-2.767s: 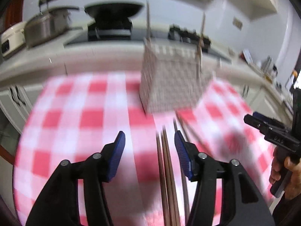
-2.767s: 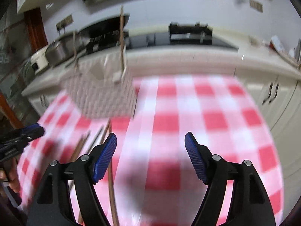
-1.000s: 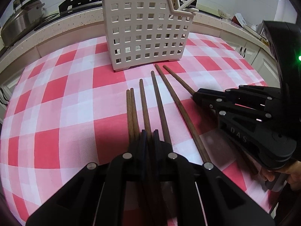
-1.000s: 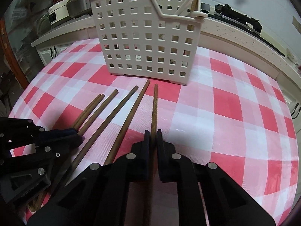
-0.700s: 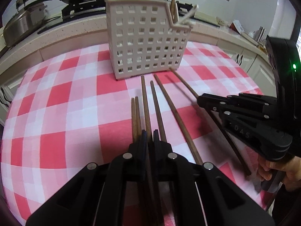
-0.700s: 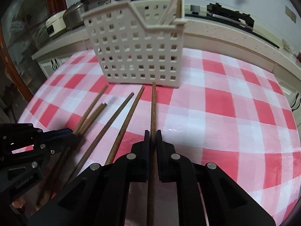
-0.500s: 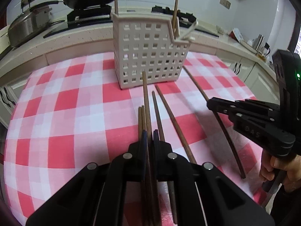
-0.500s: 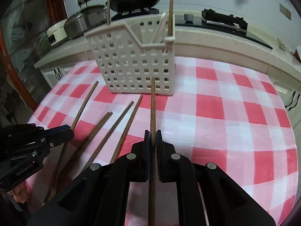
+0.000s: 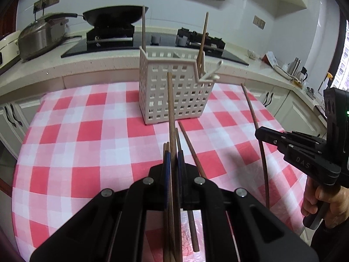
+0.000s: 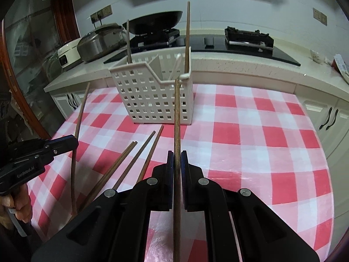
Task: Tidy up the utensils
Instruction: 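Lift a chopstick upright with the right gripper while the left gripper lifts another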
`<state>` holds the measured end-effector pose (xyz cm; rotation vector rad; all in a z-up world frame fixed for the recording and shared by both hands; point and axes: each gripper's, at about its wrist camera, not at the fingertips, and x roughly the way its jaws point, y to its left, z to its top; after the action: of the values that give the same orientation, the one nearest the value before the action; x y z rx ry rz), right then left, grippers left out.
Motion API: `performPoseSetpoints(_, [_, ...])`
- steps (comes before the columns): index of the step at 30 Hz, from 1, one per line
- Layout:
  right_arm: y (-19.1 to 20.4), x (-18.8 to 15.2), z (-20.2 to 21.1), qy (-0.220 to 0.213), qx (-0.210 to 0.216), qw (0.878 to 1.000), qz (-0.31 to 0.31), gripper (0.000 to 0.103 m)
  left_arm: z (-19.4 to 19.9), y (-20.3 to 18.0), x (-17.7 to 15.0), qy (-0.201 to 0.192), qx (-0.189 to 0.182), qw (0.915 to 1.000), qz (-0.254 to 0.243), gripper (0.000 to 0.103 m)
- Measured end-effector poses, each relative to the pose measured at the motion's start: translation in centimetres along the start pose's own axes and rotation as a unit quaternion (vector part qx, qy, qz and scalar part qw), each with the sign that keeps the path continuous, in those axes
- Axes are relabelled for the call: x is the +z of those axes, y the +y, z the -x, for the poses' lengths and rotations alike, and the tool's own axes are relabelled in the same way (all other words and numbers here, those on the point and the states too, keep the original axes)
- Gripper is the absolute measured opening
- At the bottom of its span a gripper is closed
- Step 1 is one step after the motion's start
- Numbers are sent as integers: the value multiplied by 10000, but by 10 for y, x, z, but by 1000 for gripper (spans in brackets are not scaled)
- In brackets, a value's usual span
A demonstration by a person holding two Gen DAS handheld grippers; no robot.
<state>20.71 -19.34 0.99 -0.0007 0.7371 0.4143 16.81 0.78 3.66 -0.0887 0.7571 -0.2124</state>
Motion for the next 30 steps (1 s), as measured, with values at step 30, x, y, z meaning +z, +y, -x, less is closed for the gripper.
performPoseSetpoints(30, [-9, 90, 60, -885, 23, 9961, -40, 9, 61, -10, 91, -808, -214, 9962, -231, 6])
